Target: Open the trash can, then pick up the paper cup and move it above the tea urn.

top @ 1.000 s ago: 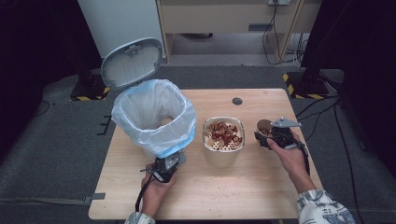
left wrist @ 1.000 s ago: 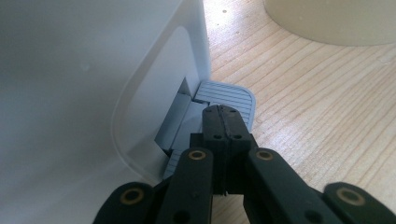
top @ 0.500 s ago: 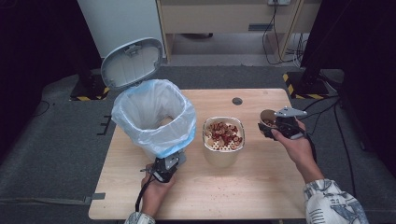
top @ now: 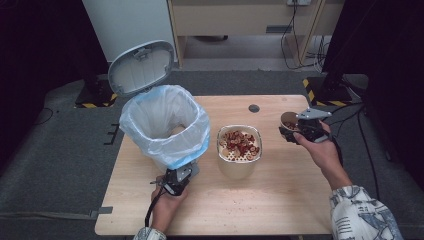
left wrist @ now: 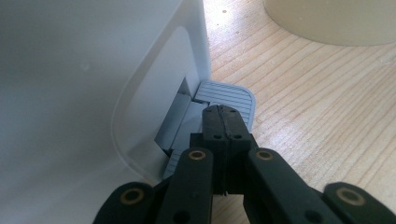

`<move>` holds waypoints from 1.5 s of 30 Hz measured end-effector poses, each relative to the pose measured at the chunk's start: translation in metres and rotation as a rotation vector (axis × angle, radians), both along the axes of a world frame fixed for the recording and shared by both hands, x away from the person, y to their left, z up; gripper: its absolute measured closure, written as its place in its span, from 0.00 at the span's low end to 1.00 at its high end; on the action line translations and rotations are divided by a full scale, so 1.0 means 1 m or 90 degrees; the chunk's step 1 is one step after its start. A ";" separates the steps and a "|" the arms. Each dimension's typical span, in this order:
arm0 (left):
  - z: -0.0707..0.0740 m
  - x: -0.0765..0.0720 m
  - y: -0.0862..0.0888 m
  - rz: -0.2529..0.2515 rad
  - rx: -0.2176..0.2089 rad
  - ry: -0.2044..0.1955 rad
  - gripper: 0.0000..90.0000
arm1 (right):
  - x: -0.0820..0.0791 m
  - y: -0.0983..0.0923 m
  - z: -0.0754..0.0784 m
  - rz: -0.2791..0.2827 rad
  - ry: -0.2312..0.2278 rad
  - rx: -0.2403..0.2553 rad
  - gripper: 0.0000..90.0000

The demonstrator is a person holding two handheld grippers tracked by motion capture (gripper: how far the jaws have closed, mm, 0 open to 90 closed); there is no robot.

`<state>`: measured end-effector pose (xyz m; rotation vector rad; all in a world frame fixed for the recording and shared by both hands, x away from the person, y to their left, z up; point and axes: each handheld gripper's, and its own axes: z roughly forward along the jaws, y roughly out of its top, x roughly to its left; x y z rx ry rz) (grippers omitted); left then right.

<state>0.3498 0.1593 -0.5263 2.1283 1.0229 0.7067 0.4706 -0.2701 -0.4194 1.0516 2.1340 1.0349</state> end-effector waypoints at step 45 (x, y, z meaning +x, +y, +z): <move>0.000 0.000 0.000 0.001 -0.001 0.001 0.99 | 0.031 0.046 0.072 0.121 -0.119 -0.110 0.36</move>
